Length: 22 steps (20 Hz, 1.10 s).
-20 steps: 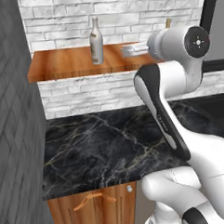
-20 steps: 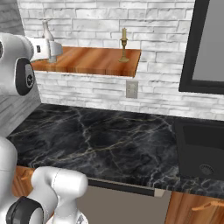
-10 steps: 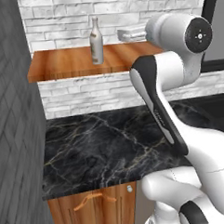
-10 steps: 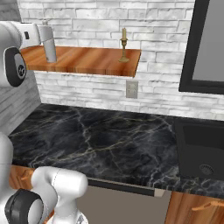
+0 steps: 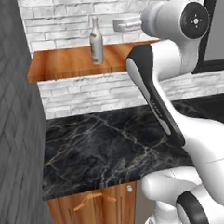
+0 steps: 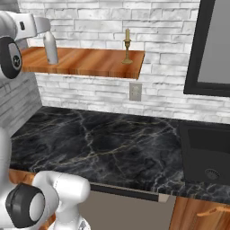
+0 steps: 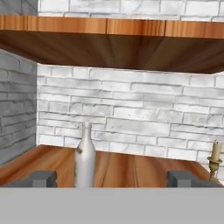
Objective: Get the candle and the liquor from the cabinet and move them to the dining counter.
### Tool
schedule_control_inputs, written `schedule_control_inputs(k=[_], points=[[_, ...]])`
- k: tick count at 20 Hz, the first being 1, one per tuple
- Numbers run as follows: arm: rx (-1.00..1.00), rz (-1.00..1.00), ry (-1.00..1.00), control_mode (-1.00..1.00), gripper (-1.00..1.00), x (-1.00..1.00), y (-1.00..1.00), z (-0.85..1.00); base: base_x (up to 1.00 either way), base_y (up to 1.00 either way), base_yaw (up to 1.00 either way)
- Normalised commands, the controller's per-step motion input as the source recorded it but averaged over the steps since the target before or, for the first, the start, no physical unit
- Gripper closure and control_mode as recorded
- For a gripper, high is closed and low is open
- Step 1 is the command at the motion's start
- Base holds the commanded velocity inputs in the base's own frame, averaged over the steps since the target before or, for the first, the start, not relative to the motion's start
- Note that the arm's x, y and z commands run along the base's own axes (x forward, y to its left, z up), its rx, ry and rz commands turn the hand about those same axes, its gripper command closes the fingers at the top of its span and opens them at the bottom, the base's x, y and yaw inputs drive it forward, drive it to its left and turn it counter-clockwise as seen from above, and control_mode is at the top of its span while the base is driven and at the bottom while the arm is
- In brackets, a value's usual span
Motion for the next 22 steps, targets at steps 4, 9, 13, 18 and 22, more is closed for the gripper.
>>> schedule_control_inputs(k=[4, 9, 13, 18, 22], points=[[0.02, 0.0, 0.26, -1.0, -1.0, 0.38, 0.0, 0.0, 0.0, 0.0, 0.0], [0.0, 0.01, 0.15, -1.0, -1.0, 0.53, 0.08, 0.0, 0.0, 0.0, 0.0], [0.0, 0.01, 0.01, -1.0, -1.0, 0.32, 0.19, 0.0, 0.0, 0.0, 0.0], [0.0, 0.12, 0.05, -1.0, -1.0, 0.1, 0.3, -0.22, 0.0, 0.0, 0.0], [0.0, 0.08, 0.0, -1.0, -1.0, 0.22, 0.36, -0.15, 0.0, 0.0, 0.0]])
